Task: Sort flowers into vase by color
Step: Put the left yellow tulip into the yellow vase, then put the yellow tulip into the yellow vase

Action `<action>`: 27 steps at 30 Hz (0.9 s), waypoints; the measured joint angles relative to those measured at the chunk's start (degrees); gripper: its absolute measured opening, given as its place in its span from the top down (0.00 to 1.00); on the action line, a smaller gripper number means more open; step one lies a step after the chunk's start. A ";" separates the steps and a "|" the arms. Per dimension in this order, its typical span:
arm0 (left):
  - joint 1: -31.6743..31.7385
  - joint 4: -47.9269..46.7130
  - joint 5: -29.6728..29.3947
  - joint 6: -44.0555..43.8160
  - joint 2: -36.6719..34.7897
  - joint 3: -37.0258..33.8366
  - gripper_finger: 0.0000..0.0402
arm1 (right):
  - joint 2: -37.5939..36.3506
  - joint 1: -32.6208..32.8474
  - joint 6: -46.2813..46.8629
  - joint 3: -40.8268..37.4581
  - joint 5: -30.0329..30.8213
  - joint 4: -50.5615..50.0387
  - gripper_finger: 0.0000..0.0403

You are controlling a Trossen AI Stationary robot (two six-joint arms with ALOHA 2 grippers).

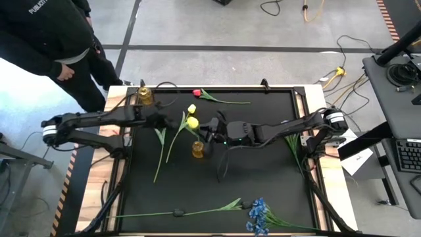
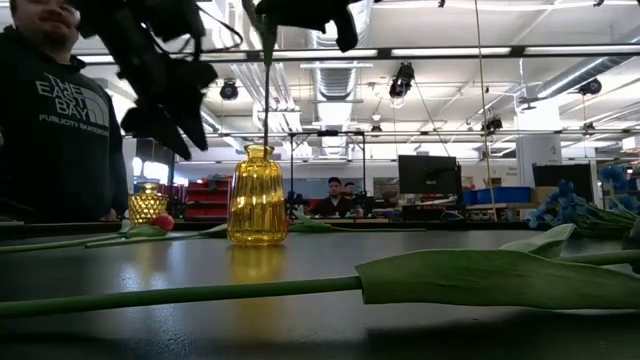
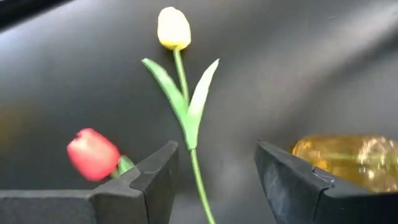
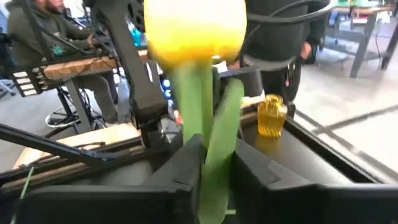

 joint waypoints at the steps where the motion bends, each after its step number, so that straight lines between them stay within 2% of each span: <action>1: 0.87 1.52 0.95 1.16 1.24 -0.01 0.51 | -0.04 0.00 0.73 0.00 0.09 -0.74 0.78; 8: 5.31 7.31 1.47 7.06 9.27 -0.01 0.51 | -2.63 0.00 6.59 0.71 0.07 -10.94 0.53; 12: 6.74 10.23 4.72 8.52 13.35 -0.03 0.51 | -4.51 0.49 7.70 3.39 -0.15 -20.21 0.43; 20: 7.47 13.31 4.97 8.25 20.49 -0.03 0.51 | -5.55 0.90 7.62 10.13 -1.03 -31.52 0.25; 27: 9.71 18.35 4.72 5.41 26.32 -0.01 0.51 | -6.23 1.90 6.11 14.73 -1.96 -33.34 0.16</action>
